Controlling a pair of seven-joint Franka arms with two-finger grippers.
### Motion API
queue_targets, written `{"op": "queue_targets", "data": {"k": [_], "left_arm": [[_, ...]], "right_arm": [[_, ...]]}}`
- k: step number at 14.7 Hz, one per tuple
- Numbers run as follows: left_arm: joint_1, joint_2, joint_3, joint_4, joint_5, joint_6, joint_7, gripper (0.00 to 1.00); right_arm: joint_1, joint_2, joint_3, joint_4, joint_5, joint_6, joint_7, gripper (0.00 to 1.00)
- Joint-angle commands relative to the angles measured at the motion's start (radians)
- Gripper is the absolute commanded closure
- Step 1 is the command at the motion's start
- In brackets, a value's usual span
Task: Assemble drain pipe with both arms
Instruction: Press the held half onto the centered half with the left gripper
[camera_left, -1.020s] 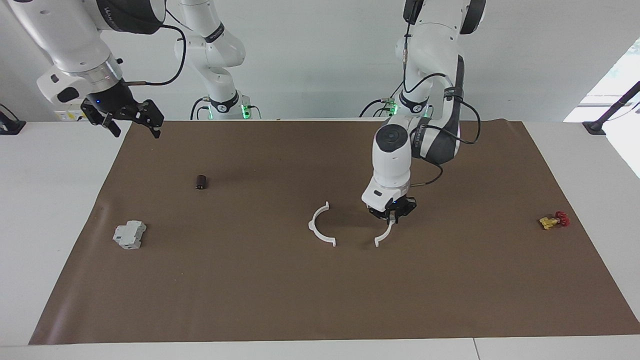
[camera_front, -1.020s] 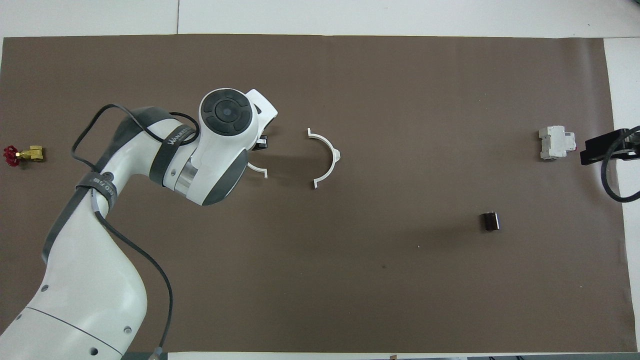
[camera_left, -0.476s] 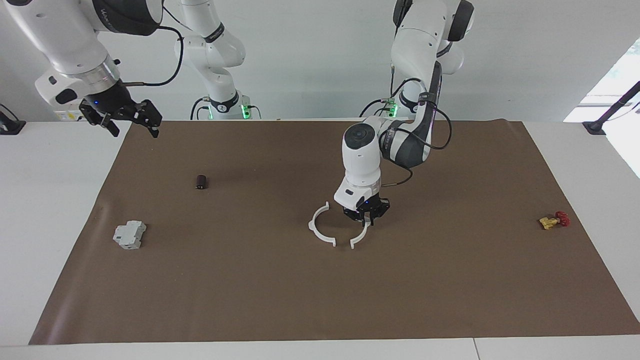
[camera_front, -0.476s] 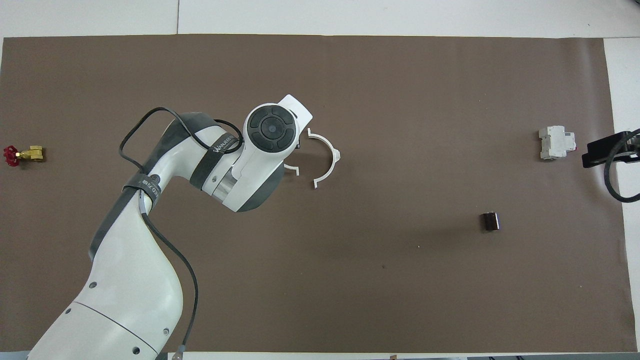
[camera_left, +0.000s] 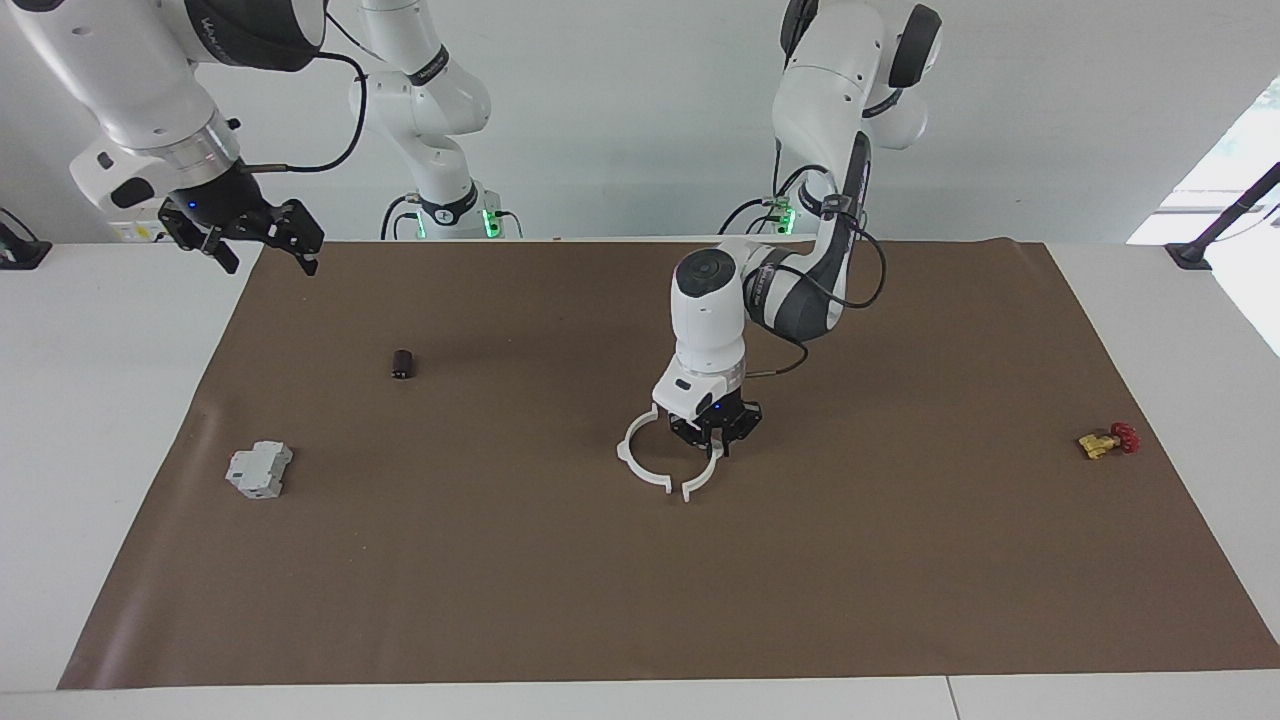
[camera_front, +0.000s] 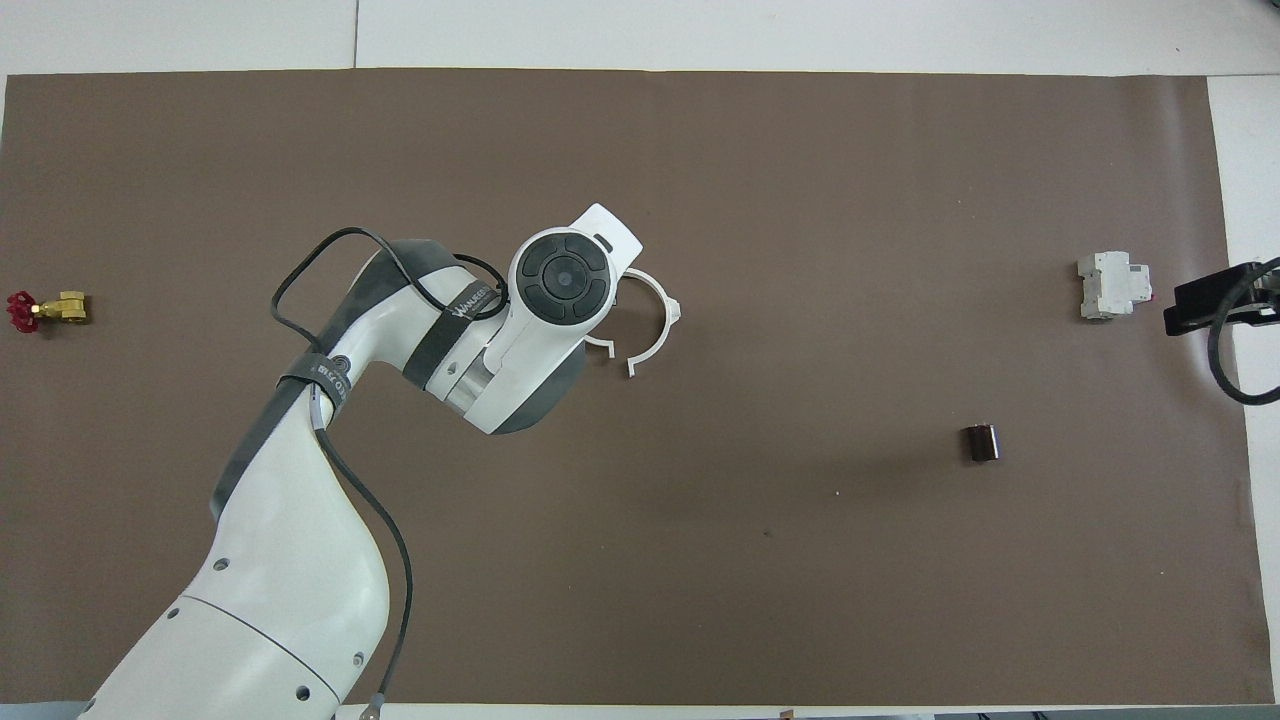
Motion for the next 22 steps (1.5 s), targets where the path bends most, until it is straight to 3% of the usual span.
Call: {"op": "queue_targets", "data": {"k": [1,14,17,22], "left_arm": [[-0.019,-0.016,0.011,-0.046,0.015,0.025,-0.019,1.00],[-0.034,-0.030,-0.004,-0.103,0.010,0.089,-0.013,1.00],[-0.034,-0.030,-0.004,-0.100,-0.062,0.089,-0.013,1.00],[-0.042,-0.032,-0.012,-0.100,-0.070,0.081,-0.018,1.00]], "right_arm": [[-0.009,-0.006,0.007,-0.008,0.004,-0.006,-0.016,0.00],[-0.009,-0.006,0.007,-0.008,0.004,-0.006,-0.016,0.00],[-0.009,-0.006,0.007,-0.008,0.005,-0.006,-0.016,0.00],[-0.009,-0.006,0.007,-0.008,0.005,-0.006,-0.016,0.00]]}}
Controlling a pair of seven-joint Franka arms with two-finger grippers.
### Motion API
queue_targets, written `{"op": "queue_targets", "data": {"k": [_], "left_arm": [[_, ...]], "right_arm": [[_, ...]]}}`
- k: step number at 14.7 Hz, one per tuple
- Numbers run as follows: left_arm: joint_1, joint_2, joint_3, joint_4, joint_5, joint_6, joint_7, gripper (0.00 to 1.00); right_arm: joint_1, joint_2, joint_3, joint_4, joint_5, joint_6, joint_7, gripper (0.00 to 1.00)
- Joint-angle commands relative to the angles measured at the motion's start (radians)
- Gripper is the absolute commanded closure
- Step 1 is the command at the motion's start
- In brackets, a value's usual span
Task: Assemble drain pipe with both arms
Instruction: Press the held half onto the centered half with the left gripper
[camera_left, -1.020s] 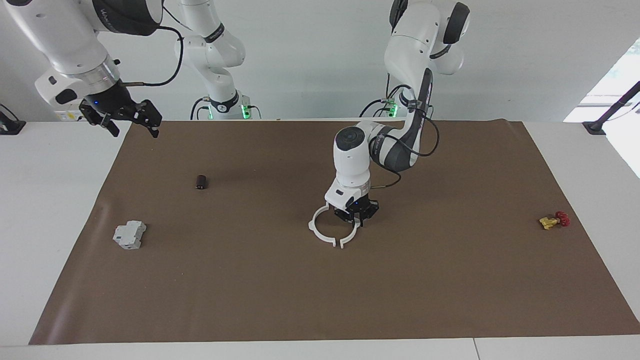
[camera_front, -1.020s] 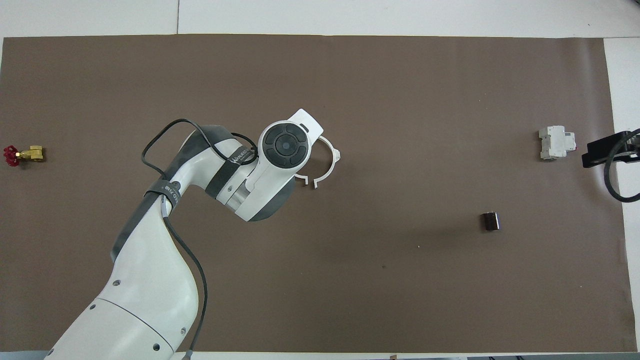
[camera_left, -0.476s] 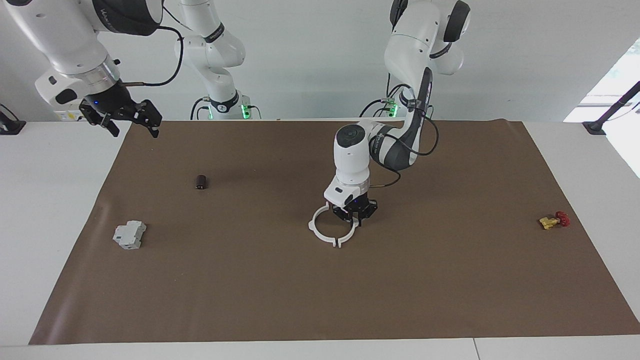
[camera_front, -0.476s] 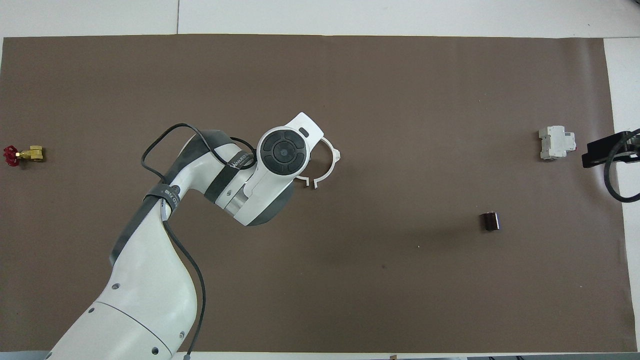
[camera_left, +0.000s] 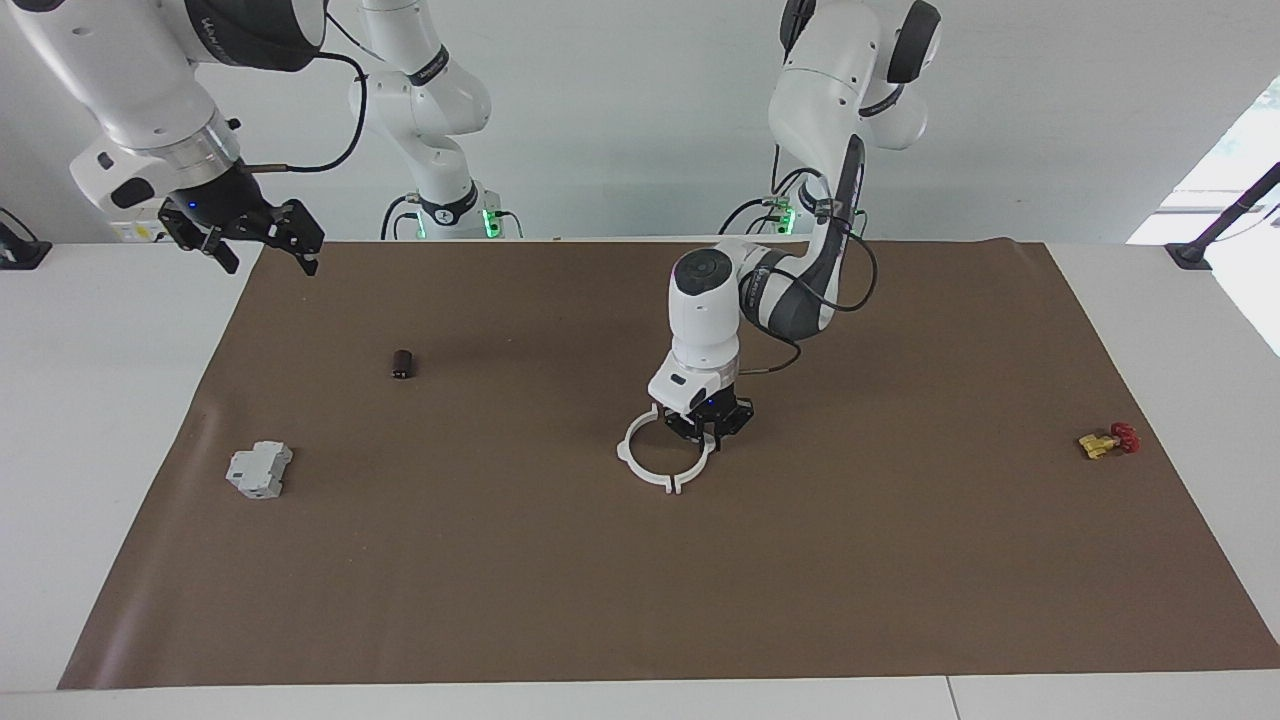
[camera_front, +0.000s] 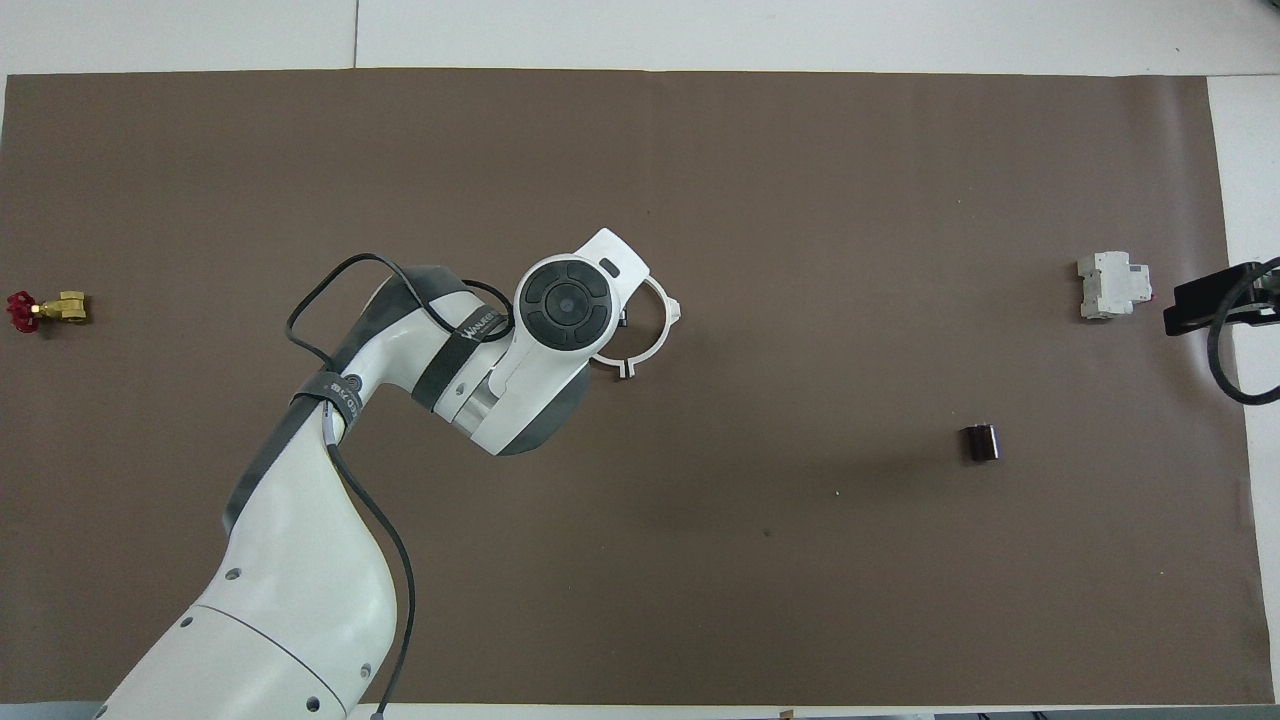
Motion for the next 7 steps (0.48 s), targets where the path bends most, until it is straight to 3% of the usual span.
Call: {"op": "queue_targets", "data": {"k": [1,7], "left_arm": [[-0.029,-0.013,-0.004,-0.037,-0.030,0.020,-0.021,1.00],[-0.032,-0.013,-0.004,-0.037,-0.030,0.023,-0.020,1.00]], "right_arm": [[-0.009,-0.006,0.007,-0.008,0.004,-0.005,-0.016,0.00],[-0.009,-0.006,0.007,-0.008,0.005,-0.005,-0.016,0.00]]}}
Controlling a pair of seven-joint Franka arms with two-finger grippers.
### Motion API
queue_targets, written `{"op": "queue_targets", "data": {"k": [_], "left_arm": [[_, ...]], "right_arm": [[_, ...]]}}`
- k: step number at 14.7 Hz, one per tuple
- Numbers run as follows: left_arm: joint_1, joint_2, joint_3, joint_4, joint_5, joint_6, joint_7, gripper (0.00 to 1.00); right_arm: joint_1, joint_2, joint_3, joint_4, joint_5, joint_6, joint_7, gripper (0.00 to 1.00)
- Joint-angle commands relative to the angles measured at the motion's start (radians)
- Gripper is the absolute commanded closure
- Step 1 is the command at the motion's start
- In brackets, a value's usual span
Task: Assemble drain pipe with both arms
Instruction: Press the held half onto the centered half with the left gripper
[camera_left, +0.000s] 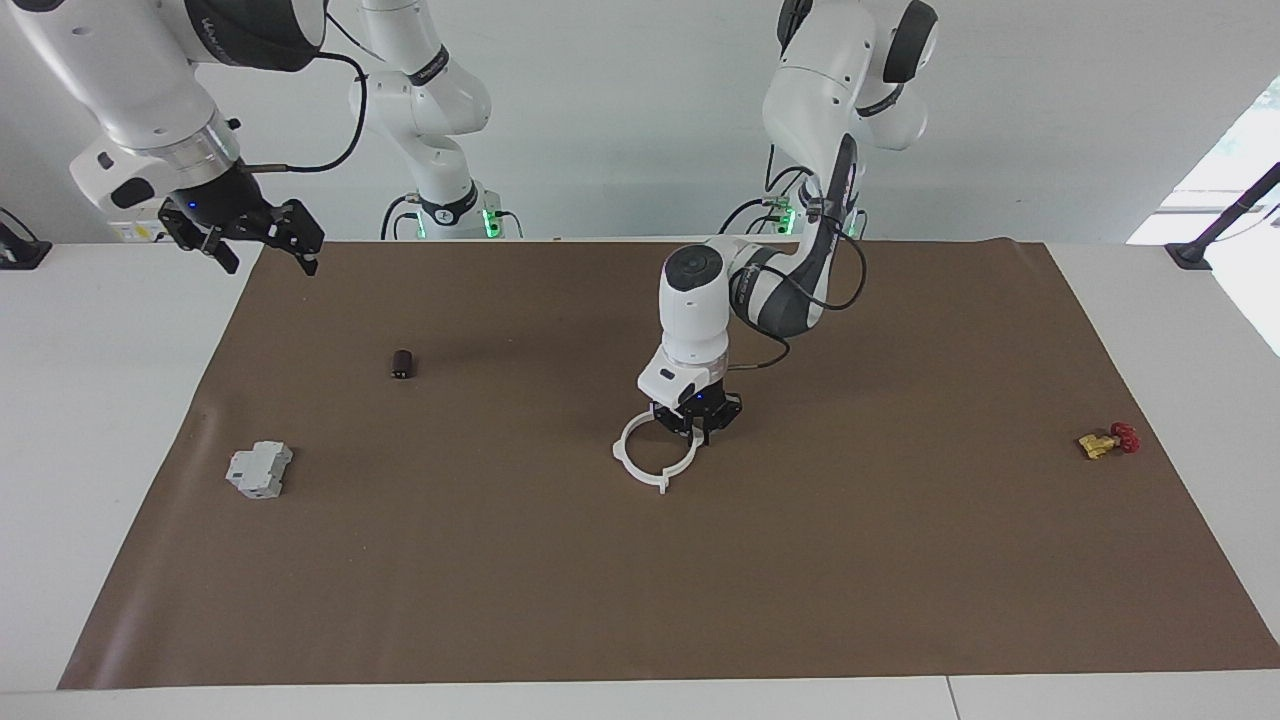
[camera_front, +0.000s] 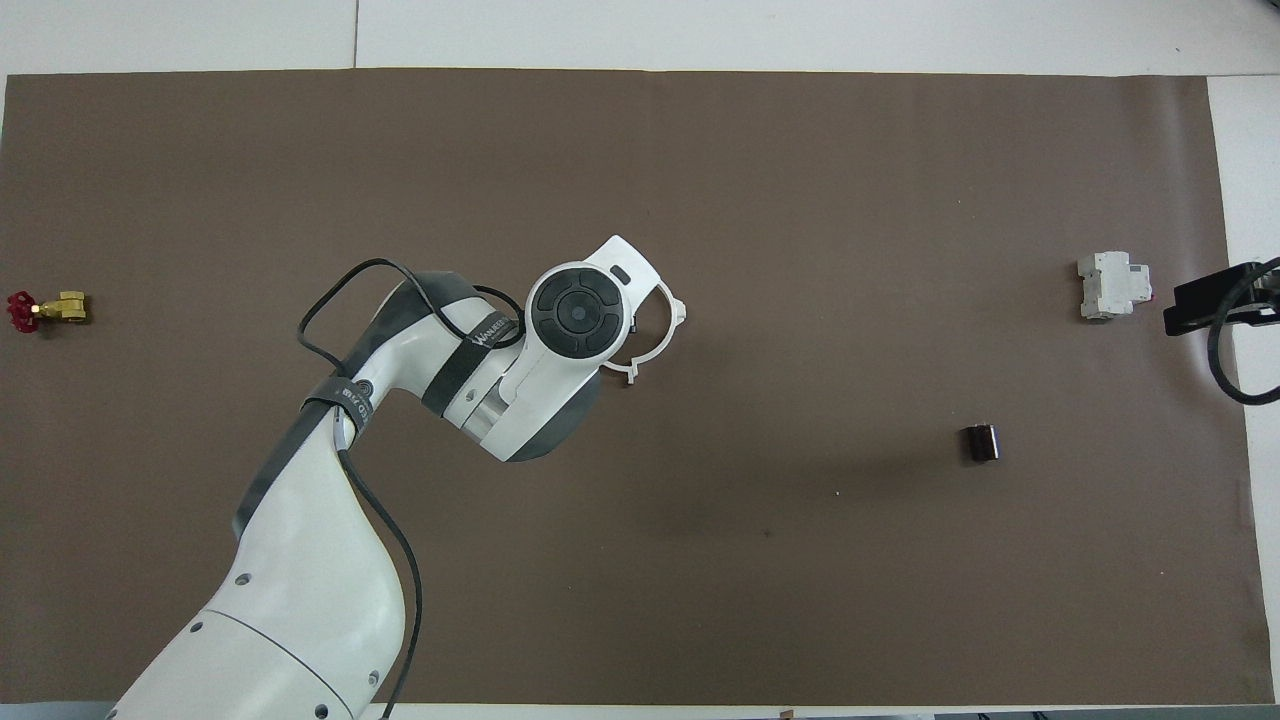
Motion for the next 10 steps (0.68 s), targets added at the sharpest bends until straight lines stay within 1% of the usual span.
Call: {"op": "queue_targets", "data": {"k": [1,10], "left_arm": [[-0.014,-0.011,0.000,-0.034,-0.026,0.028,-0.018,1.00],[-0.004,-0.005,0.003,-0.030,-0.024,0.074,-0.016,1.00]], "right_arm": [[-0.009,-0.006,0.007,-0.008,0.005,-0.005,-0.016,0.00],[-0.009,-0.006,0.007,-0.008,0.005,-0.005,-0.016,0.00]]}}
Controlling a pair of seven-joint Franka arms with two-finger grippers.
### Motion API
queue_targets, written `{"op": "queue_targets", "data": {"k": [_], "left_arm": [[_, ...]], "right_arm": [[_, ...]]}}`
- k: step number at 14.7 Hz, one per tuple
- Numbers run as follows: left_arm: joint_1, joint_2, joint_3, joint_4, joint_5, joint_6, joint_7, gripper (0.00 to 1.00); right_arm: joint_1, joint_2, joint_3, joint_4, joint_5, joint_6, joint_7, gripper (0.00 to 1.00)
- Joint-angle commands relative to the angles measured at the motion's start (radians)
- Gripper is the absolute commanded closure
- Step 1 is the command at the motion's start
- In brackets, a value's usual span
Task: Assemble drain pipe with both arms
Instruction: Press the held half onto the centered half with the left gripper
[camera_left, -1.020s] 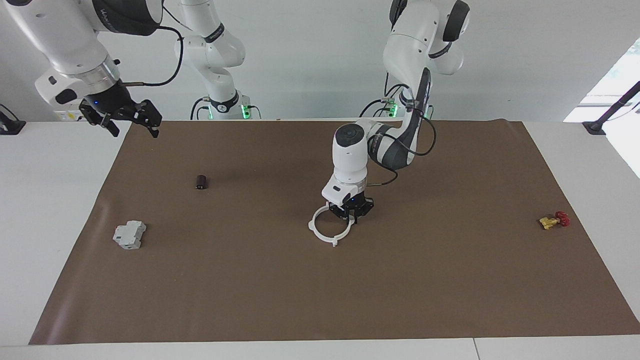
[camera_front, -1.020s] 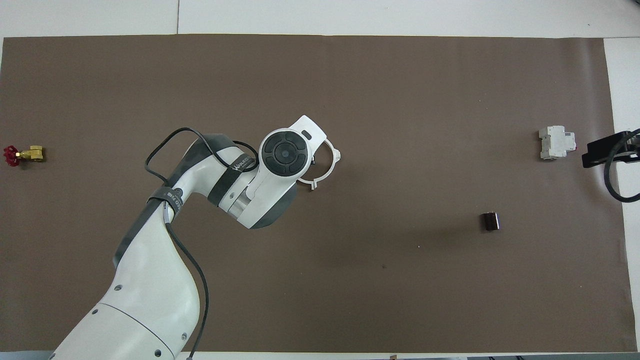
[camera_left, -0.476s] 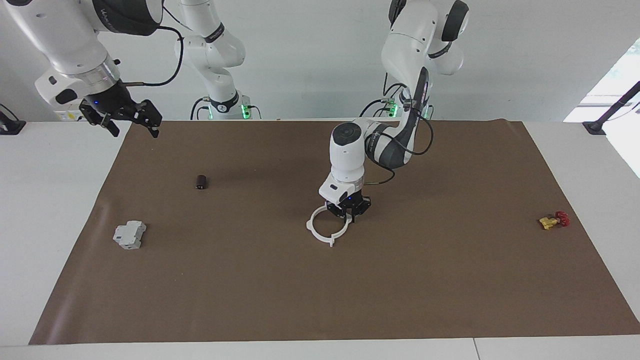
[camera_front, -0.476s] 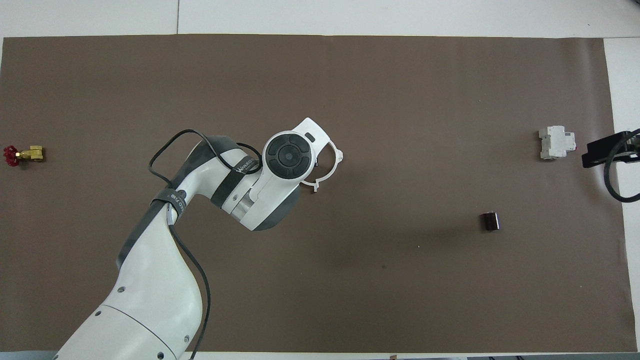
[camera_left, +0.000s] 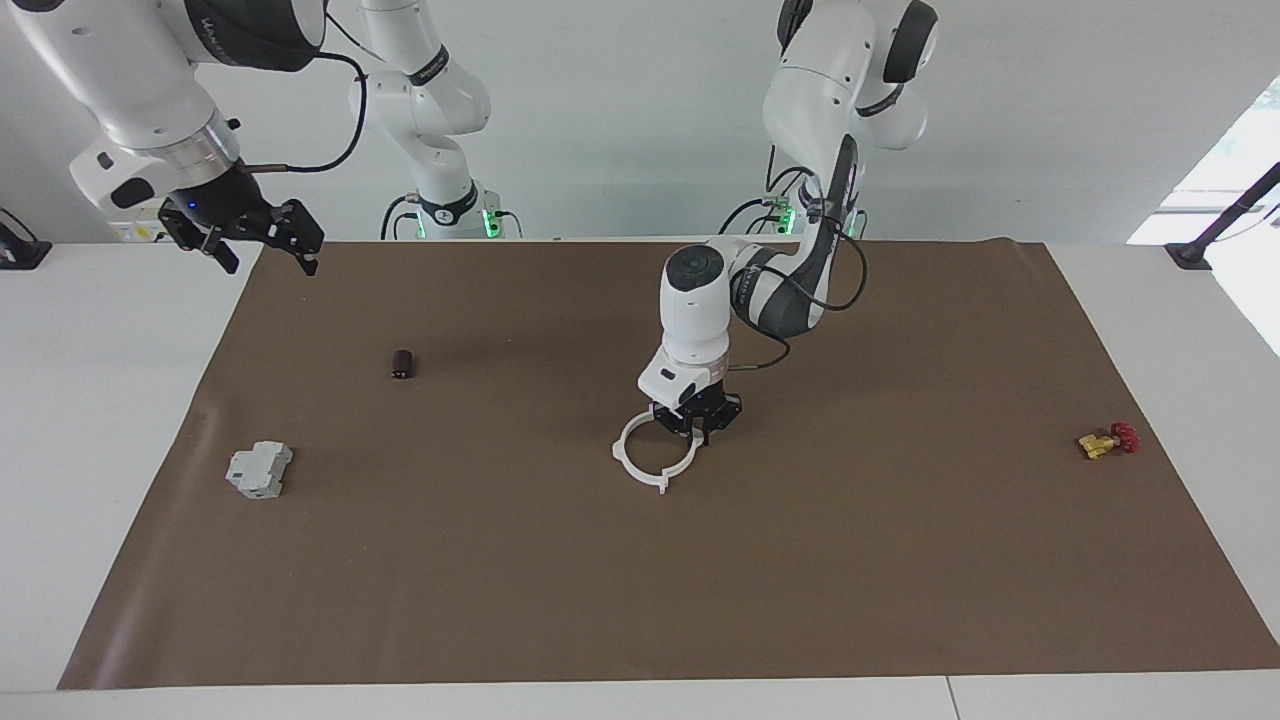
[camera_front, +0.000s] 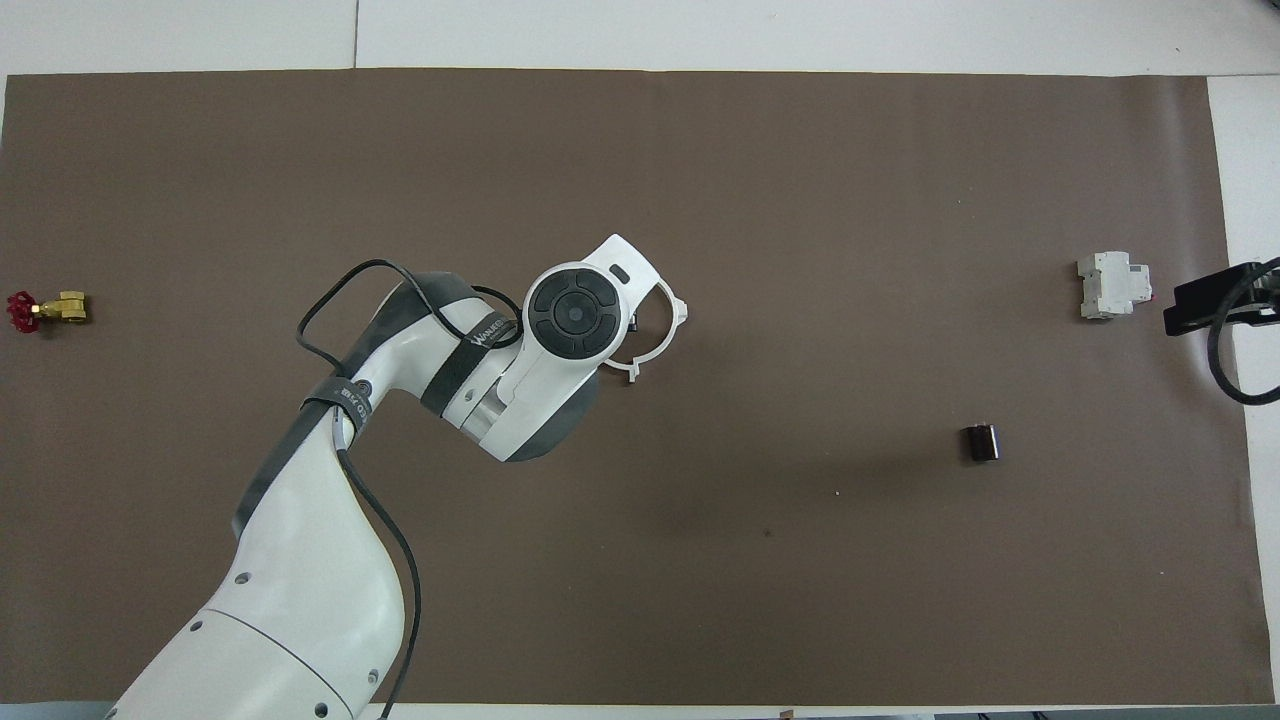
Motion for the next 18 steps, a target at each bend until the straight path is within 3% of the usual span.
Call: {"op": "queue_targets", "data": {"k": [1,16,17,18], "left_arm": [[-0.004,-0.005,0.002,-0.023,-0.019,0.052,-0.014,1.00],[0.003,-0.004,0.002,-0.023,-0.019,0.064,-0.011,1.00],[0.005,-0.002,0.002,-0.020,-0.019,0.064,-0.014,0.80],[0.005,-0.002,-0.001,-0.019,-0.020,0.064,-0.019,0.42]], "right_arm": [[-0.009,-0.006,0.007,-0.008,0.005,-0.005,-0.016,0.00],[-0.009,-0.006,0.007,-0.008,0.005,-0.005,-0.016,0.00],[-0.009,-0.006,0.007,-0.008,0.005,-0.005,-0.016,0.00],[-0.009,-0.006,0.007,-0.008,0.005,-0.005,-0.016,0.00]]}}
